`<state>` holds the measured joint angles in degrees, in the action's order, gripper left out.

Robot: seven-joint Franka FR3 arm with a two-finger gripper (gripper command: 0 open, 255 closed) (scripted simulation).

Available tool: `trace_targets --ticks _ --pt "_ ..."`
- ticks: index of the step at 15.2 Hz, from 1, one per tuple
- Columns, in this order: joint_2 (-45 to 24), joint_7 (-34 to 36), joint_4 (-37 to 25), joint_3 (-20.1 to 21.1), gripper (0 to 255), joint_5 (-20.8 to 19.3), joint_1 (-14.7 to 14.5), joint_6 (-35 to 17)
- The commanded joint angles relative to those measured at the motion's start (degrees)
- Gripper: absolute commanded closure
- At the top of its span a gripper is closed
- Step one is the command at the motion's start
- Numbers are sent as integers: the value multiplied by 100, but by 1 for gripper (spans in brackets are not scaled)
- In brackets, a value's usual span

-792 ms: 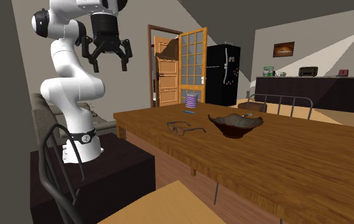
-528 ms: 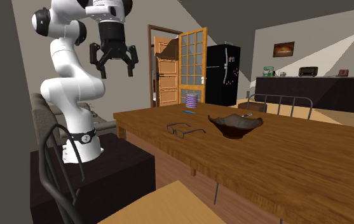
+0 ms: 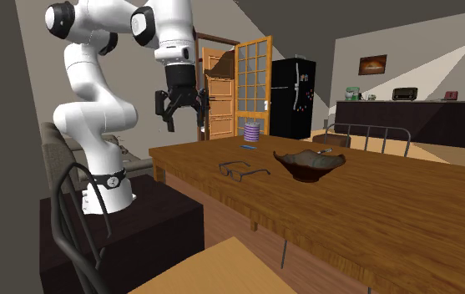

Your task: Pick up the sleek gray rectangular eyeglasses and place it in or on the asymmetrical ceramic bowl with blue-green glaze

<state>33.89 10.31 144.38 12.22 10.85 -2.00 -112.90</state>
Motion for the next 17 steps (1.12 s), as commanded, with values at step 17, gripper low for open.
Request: trace_targets --ticks 17 --pt "-2613 1466 -236 1271 0 -408 -35 -2766"
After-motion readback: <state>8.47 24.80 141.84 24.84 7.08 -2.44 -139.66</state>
